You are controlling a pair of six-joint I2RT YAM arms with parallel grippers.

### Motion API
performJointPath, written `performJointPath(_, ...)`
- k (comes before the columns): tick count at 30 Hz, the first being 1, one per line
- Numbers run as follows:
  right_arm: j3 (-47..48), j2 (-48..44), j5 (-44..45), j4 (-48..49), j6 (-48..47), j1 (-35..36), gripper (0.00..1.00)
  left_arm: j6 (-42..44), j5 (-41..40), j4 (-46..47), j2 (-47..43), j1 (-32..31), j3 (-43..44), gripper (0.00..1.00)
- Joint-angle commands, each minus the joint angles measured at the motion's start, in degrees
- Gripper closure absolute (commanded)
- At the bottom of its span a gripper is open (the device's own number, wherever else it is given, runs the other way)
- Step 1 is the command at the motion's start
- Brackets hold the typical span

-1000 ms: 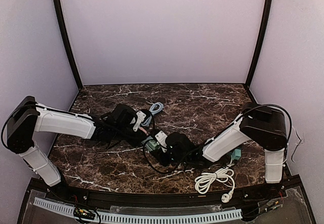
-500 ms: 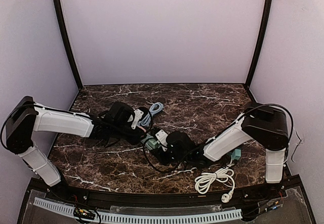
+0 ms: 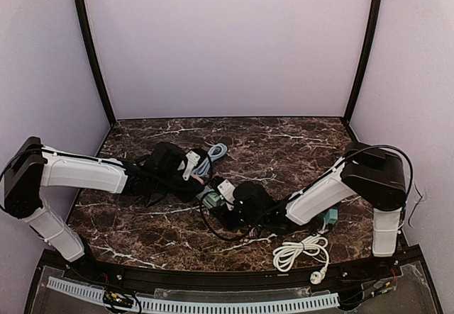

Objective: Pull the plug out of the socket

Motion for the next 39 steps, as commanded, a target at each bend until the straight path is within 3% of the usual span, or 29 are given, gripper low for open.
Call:
performJointPath(1, -1.56, 0.66, 0.54, -6.88, 0.17, -0.67, 1.0, 2.32, -7.32, 0.6, -0.27, -1.35, 4.79, 0.77)
performJointPath(6, -1.13, 1.57, 0.59, -6.92, 0.15, -0.84, 1.0, 1.05, -5.8, -0.5, -1.89, -1.19, 5.45, 0.76)
performJointPath(11, -0.99, 1.84, 0.64, -7.11, 0.16, -0.83, 1.0, -8.41, 10.32, 2.8, -1.64, 1.84, 5.8, 0.76)
performJointPath(13, -1.07, 1.63, 0.61, -7.1, 0.16, -0.78, 1.0, -10.68, 13.04, 4.34, -0.62, 2.41, 5.91, 0.76)
performJointPath(16, -1.29, 1.24, 0.52, -7.1, 0.25, -0.82, 1.0, -8.42, 11.02, 5.02, -0.41, 2.25, 5.14, 0.77)
performJointPath(22, -1.13, 1.35, -0.07, -7.29, 0.34, -0.97, 1.0, 3.29, -5.42, 1.4, -0.86, -1.87, 4.86, 0.77)
performJointPath(30, -0.77, 1.85, -0.33, -7.59, 0.3, -1.07, 1.0, 4.64, -12.94, 1.47, -2.64, -2.42, 4.07, 0.78)
performJointPath(34, -0.85, 1.59, -0.04, -7.44, 0.34, -1.07, 1.0, 0.79, -5.73, 1.25, -1.61, -1.4, 4.26, 0.77)
performJointPath(39, -0.88, 1.46, 0.66, -7.28, 0.25, -1.1, 0.89, -2.52, 1.06, 3.96, 2.27, -1.38, 3.57, 0.78)
